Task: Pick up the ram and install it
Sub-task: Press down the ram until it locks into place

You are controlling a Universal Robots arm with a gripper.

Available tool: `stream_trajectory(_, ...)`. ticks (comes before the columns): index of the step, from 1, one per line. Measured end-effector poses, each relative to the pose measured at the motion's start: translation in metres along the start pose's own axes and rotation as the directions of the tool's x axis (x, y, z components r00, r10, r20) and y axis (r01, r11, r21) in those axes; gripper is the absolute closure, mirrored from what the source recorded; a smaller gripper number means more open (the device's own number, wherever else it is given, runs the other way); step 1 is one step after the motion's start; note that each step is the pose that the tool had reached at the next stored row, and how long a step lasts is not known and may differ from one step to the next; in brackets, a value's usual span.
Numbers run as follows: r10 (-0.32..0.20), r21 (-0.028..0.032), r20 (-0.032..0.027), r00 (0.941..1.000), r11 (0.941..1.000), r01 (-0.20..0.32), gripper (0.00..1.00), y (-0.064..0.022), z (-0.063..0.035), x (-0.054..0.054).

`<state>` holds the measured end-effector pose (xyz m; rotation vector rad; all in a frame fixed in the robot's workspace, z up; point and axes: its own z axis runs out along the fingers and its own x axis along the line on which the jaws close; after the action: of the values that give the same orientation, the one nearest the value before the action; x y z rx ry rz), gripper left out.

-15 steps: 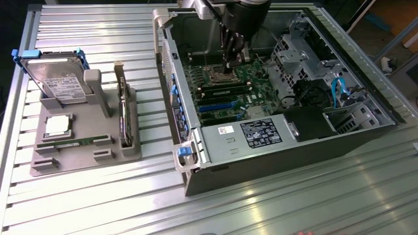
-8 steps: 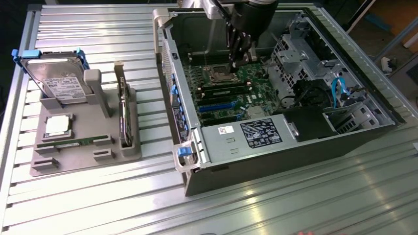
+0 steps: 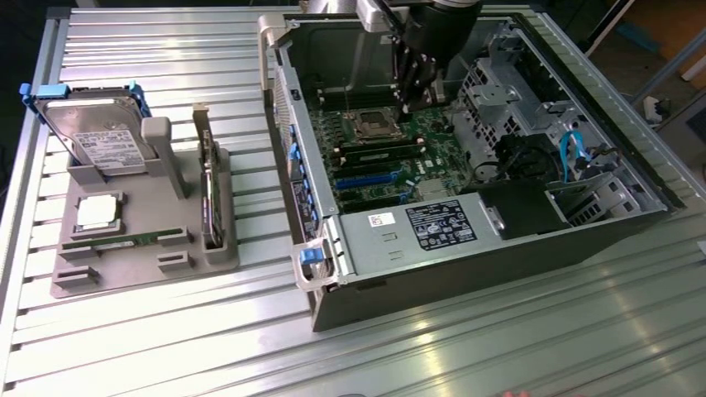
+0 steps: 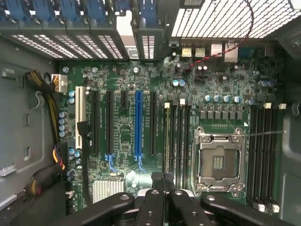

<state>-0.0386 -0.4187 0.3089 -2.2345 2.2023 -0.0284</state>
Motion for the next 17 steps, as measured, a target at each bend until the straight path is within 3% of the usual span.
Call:
stream_trajectory(6, 0.0, -0.0018, -0.0026, 1.0, 1.0, 0.0, 0.89, -0.0097, -0.0005, 0.0002)
stream_trajectory(17, 0.0, -0.0018, -0.003, 1.0, 1.0, 0.0, 0.89, -0.0105, -0.0049, 0.0002)
